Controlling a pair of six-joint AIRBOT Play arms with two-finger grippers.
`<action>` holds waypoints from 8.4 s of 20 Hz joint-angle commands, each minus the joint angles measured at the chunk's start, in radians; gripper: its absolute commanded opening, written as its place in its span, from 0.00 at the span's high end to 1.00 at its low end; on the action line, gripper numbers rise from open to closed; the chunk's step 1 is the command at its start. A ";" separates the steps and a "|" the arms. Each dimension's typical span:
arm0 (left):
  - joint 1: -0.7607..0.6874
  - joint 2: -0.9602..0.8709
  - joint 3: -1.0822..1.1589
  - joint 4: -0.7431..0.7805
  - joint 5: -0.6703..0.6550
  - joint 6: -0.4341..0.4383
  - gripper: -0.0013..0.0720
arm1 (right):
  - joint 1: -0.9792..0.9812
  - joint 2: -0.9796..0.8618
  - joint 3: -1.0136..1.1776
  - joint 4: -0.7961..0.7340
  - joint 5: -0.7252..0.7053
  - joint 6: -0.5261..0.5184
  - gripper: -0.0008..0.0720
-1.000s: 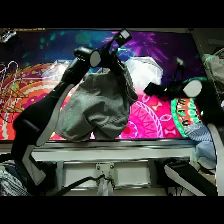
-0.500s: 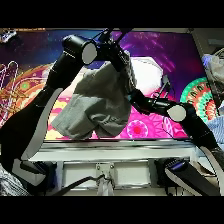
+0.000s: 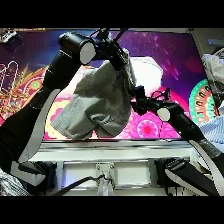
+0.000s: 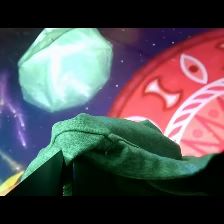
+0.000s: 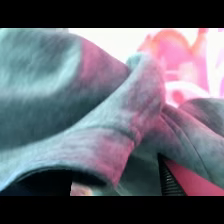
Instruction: Fold the clothes and pants, and hang the long-sleeved shirts on hangers.
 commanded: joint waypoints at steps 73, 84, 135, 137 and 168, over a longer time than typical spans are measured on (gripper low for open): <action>0.968 0.606 -0.864 0.432 -0.285 -0.546 0.34 | 0.095 -0.642 1.122 0.289 0.719 -1.646 0.93; 1.112 0.336 -0.879 0.489 0.047 -0.417 0.34 | 0.095 -0.642 1.122 0.294 0.719 -1.674 0.93; 1.098 0.594 -0.798 0.253 0.204 -0.332 0.95 | 0.132 -0.642 1.122 0.261 0.700 -1.644 0.93; 1.034 0.724 -0.798 0.166 0.164 -0.277 0.95 | 0.131 -0.642 1.123 0.232 0.684 -1.644 0.93; 0.159 0.822 -0.798 0.391 -0.373 0.041 0.96 | 0.125 -0.571 1.125 0.148 0.836 -1.637 0.93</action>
